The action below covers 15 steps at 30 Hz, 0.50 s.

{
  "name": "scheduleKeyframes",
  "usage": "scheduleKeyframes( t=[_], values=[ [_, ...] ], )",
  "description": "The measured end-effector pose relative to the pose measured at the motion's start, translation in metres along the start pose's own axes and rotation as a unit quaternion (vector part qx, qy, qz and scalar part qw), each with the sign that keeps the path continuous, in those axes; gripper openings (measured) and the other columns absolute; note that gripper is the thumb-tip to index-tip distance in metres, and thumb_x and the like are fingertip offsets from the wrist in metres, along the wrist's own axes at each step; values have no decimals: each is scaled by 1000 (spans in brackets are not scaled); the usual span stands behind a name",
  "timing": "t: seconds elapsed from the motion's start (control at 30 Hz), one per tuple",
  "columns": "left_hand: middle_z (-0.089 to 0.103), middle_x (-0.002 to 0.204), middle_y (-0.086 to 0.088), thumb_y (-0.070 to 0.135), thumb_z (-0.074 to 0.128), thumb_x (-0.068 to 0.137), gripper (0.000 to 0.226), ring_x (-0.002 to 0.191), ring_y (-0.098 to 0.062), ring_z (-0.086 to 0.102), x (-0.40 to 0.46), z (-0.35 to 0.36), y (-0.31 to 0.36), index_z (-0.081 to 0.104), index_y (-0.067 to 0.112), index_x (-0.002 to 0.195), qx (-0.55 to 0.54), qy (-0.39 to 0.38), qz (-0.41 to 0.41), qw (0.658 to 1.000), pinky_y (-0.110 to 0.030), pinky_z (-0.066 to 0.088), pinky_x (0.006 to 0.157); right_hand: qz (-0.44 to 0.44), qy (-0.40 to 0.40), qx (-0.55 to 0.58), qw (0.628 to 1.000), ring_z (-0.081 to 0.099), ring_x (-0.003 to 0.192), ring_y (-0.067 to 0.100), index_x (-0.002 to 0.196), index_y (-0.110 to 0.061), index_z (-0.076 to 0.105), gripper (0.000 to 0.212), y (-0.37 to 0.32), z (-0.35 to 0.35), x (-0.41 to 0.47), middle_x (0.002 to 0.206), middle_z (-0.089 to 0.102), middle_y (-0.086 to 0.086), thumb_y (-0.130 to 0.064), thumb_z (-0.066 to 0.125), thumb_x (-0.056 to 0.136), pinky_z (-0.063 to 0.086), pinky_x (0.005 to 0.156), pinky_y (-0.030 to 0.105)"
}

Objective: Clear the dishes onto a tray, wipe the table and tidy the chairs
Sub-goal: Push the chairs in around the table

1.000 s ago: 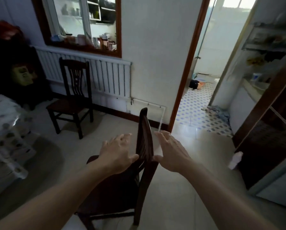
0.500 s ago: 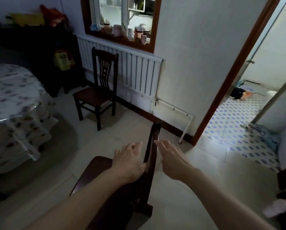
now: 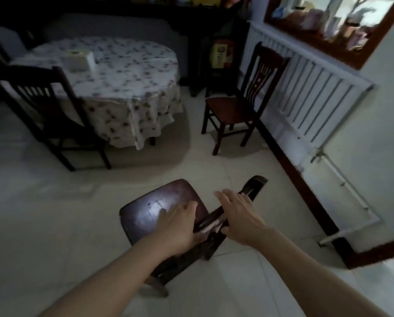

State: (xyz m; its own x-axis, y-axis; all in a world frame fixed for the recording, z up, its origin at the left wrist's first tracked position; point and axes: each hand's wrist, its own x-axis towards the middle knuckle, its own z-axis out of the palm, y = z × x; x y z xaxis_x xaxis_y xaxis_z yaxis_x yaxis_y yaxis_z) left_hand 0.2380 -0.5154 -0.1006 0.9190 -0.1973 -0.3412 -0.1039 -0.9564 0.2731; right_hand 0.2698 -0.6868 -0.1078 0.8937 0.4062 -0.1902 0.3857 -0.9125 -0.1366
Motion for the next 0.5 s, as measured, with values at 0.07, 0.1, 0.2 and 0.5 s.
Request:
scheduleKeyframes(
  t=[0.07, 0.1, 0.2, 0.5],
  values=[
    [47, 138, -3, 52, 60, 82, 72, 126, -25, 44, -6, 14, 4, 32, 20, 139, 8, -3, -48, 999, -43, 34, 101, -30, -2, -20, 999, 27, 138, 22, 147, -19, 21, 82, 6, 6, 4, 147, 31, 3, -26, 67, 79, 10, 118, 39],
    [48, 137, -4, 50, 61, 82, 70, 126, -25, 46, -9, 19, 5, 33, 19, 139, 16, -8, -65, 998, -42, 35, 100, -38, -3, -32, 999, 28, 136, 22, 145, -19, 24, 79, 8, 10, 5, 144, 35, 3, -28, 67, 80, 10, 118, 39],
    [57, 127, -6, 37, 61, 84, 53, 116, -29, 55, -9, 34, 11, 42, 17, 129, 28, 8, -116, 993, -35, 42, 90, -73, 16, -73, 994, 38, 127, 23, 131, -19, 45, 58, 17, 20, 12, 131, 48, 2, -29, 67, 78, 14, 115, 36],
    [55, 121, -1, 27, 59, 88, 33, 110, -26, 58, 3, 43, 10, 50, 19, 119, 75, 59, -109, 989, -33, 46, 83, -136, 46, -76, 987, 59, 90, 25, 93, -19, 59, 16, 24, 29, 42, 89, 66, 1, -17, 62, 78, 38, 83, 32]
  ],
)
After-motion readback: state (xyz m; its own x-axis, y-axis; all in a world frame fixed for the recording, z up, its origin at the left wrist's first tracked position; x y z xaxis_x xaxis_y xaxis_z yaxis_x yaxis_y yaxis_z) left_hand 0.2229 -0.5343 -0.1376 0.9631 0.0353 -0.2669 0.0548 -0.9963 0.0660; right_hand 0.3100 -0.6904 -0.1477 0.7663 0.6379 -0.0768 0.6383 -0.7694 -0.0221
